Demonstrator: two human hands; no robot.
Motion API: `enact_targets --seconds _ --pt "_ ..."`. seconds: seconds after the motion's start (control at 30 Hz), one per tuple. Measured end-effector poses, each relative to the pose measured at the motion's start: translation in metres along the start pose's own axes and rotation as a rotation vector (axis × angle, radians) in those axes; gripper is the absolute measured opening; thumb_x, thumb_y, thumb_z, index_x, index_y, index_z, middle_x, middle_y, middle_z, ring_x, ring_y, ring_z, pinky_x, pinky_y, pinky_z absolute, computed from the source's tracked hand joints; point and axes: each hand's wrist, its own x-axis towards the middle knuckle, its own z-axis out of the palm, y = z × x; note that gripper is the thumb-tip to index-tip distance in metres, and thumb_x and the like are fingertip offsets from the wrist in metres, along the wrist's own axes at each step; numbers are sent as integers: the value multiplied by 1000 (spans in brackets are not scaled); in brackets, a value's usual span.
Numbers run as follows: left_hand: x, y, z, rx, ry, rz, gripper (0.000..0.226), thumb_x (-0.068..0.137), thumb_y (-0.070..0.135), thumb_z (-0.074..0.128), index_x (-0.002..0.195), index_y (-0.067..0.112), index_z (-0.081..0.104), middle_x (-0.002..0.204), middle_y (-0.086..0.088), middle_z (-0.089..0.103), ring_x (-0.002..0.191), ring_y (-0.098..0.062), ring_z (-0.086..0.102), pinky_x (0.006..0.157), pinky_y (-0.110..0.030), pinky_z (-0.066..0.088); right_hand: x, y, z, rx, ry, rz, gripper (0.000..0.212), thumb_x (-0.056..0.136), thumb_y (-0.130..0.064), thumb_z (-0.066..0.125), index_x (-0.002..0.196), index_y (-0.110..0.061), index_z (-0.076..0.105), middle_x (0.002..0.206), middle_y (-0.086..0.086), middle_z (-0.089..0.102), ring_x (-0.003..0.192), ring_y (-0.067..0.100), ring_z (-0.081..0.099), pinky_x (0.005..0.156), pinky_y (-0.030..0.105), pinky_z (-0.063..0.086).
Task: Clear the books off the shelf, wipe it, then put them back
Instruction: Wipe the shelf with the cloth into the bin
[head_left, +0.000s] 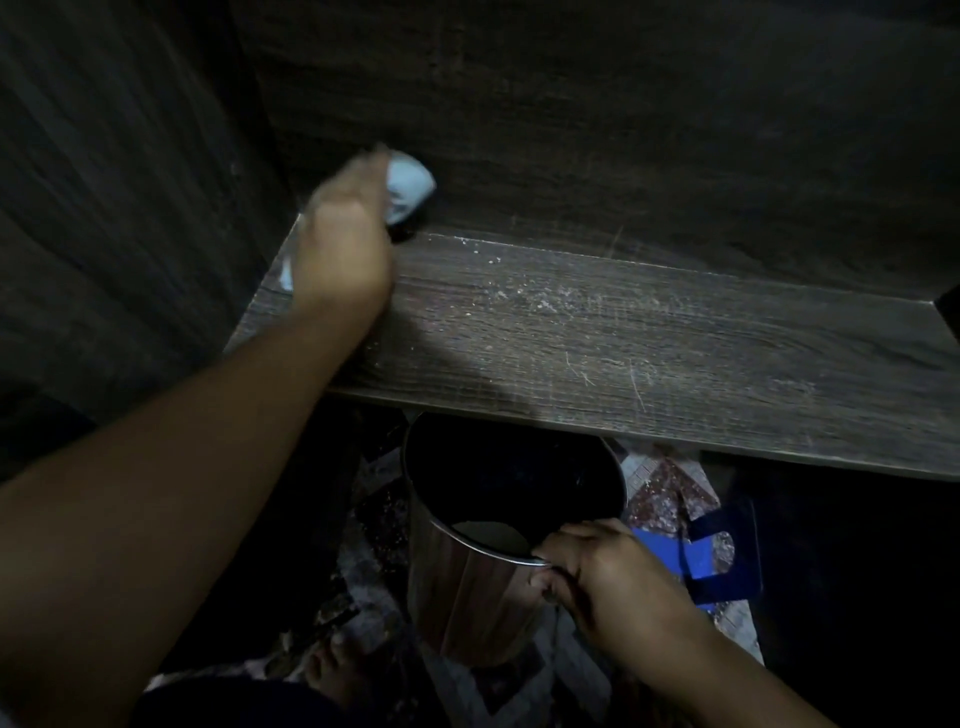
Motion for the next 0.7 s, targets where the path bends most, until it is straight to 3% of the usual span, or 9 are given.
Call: enact_targets --seconds 0.1,0.27,0.37,0.53,0.63,0.7 --pt "6 -21 -2 90 -6 2 42 97 16 46 139 10 47 132 -19 50 111 -39 53 92 -44 42 -2 3 -1 6 10 11 11 84 -39 55 84 -30 61 73 -13 58 70 15 58 63 23 43" --pt "3 -16 4 -7 -97 -137 39 94 25 55 129 7 52 125 -20 52 109 -37 53 90 -40 40 -1 4 -5 -55 56 -1 15 81 -39 53 76 -30 64 69 -13 58 65 12 58 60 22 46" --pt "4 -9 10 39 -139 -73 38 93 27 56 126 10 56 121 -19 57 108 -36 54 91 -39 39 -4 6 -5 -40 55 42 7 79 -33 60 76 -29 65 70 -13 60 67 15 59 58 26 48" --pt "-2 21 23 -12 -203 21 35 94 27 55 127 19 61 118 -11 59 106 -30 56 90 -36 40 -5 5 -7 -5 28 63 19 82 -41 49 84 -29 64 74 -12 61 72 16 60 64 27 48" --pt "-6 48 33 -125 -300 132 33 94 25 56 126 24 62 117 -6 62 105 -25 57 88 -30 40 -4 3 -7 -26 23 45 6 78 -31 60 83 -29 63 72 -12 60 68 15 60 64 23 43" --pt "-3 58 35 -237 -373 203 31 93 22 58 123 24 65 114 -3 64 103 -21 59 88 -28 43 -3 3 -7 -35 8 50 10 74 -26 65 83 -28 64 72 -11 61 68 16 60 62 25 44"
